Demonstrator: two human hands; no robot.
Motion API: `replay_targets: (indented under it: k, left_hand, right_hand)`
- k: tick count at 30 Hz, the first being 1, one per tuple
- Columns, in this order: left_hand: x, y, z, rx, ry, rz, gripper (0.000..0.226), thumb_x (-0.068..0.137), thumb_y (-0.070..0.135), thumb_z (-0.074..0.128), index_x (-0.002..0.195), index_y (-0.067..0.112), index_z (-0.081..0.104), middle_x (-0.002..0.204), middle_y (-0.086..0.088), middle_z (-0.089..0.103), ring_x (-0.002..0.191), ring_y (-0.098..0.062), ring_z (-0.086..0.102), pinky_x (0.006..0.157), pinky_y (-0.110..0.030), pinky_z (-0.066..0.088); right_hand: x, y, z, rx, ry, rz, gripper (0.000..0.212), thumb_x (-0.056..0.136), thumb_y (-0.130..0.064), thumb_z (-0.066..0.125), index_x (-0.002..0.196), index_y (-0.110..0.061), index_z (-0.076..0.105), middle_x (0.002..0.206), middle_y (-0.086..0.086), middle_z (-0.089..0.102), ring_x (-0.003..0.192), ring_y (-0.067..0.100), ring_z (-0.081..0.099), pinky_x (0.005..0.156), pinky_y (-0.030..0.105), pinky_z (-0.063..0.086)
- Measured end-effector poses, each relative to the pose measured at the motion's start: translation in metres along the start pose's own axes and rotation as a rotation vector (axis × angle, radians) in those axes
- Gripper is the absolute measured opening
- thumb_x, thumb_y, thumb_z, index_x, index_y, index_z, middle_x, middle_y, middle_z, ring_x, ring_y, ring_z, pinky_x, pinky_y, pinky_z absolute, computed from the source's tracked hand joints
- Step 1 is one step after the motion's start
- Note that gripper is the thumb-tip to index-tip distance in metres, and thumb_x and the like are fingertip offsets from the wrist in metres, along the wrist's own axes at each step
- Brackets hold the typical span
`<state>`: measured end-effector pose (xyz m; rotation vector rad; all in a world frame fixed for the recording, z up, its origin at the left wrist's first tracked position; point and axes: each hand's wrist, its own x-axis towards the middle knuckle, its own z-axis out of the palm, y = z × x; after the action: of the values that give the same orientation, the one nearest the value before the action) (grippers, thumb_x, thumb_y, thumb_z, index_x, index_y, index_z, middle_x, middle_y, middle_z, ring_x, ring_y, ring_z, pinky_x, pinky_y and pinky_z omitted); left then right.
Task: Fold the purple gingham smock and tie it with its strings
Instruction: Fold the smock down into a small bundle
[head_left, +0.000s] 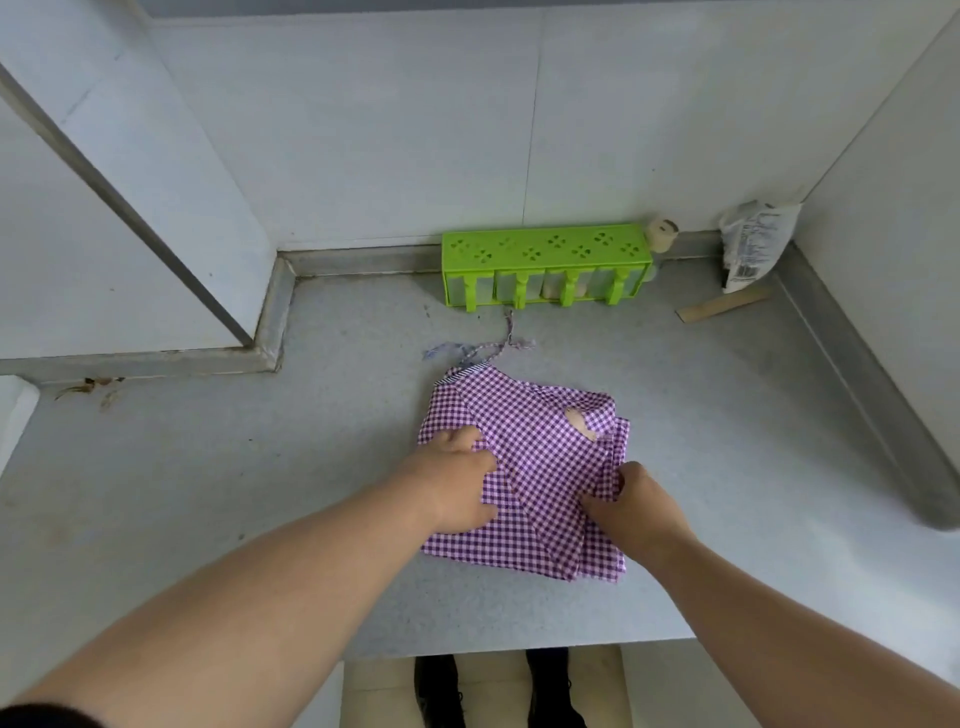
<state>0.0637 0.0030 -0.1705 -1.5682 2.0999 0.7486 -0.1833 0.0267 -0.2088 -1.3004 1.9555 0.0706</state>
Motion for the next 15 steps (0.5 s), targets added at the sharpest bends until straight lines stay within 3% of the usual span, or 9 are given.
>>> replay_targets:
  k: [3, 6, 8, 10, 12, 15]
  left_hand:
    - [0.005, -0.014, 0.013, -0.026, -0.003, -0.08, 0.094, 0.09, 0.064, 0.065, 0.164, 0.037, 0.013, 0.175, 0.0, -0.01, 0.161, -0.032, 0.003, 0.128, -0.052, 0.019]
    - [0.014, -0.021, 0.026, -0.009, -0.007, -0.078, 0.103, 0.09, 0.066, 0.065, 0.164, 0.042, -0.001, 0.172, 0.002, -0.026, 0.161, -0.03, -0.01, 0.129, -0.054, 0.013]
    - [0.02, -0.021, 0.033, 0.012, 0.015, -0.041, 0.105, 0.09, 0.066, 0.065, 0.164, 0.044, -0.006, 0.17, 0.002, -0.03, 0.161, -0.028, -0.015, 0.129, -0.054, 0.01]
    - [0.025, -0.019, 0.039, 0.057, 0.047, 0.012, 0.107, 0.09, 0.067, 0.064, 0.164, 0.044, -0.01, 0.17, 0.0, -0.032, 0.16, -0.027, -0.018, 0.13, -0.052, 0.006]
    - [0.032, -0.02, 0.046, 0.083, 0.046, 0.034, 0.11, 0.09, 0.072, 0.061, 0.163, 0.042, -0.015, 0.169, -0.001, -0.033, 0.159, -0.028, -0.02, 0.13, -0.052, 0.004]
    - [0.039, -0.027, 0.059, 0.124, 0.011, 0.023, 0.118, 0.086, 0.082, 0.054, 0.16, 0.039, -0.026, 0.165, -0.002, -0.041, 0.156, -0.027, -0.03, 0.125, -0.05, -0.009]
  right_hand:
    - [-0.004, 0.005, 0.006, -0.083, 0.178, -0.049, 0.059, 0.093, -0.036, 0.064, 0.144, -0.021, 0.038, 0.14, 0.005, 0.054, 0.127, 0.026, 0.054, 0.109, 0.042, 0.048]
    - [-0.012, 0.003, 0.008, -0.16, 0.391, -0.346, 0.057, 0.093, -0.021, 0.055, 0.148, -0.027, 0.04, 0.15, 0.002, 0.043, 0.143, 0.026, 0.039, 0.123, 0.044, 0.028]
    - [-0.017, -0.006, 0.01, -0.302, 0.344, -0.596, 0.051, 0.1, -0.03, 0.049, 0.151, -0.031, 0.04, 0.157, 0.0, 0.039, 0.15, 0.026, 0.032, 0.127, 0.047, 0.021]
    - [-0.017, -0.014, 0.021, -0.466, 0.23, -0.749, 0.055, 0.103, -0.051, 0.038, 0.156, -0.036, 0.034, 0.168, -0.001, 0.027, 0.156, 0.026, 0.022, 0.128, 0.049, 0.015]
    - [-0.01, -0.014, 0.035, -0.559, 0.103, -0.721, 0.068, 0.101, -0.067, 0.027, 0.162, -0.038, 0.021, 0.174, -0.001, 0.008, 0.16, 0.024, 0.005, 0.129, 0.049, 0.006]
    - [-0.001, 0.002, 0.051, -0.581, 0.017, -0.587, 0.076, 0.101, -0.071, 0.017, 0.164, -0.037, -0.009, 0.172, -0.005, -0.017, 0.159, 0.019, -0.016, 0.128, 0.043, -0.007]
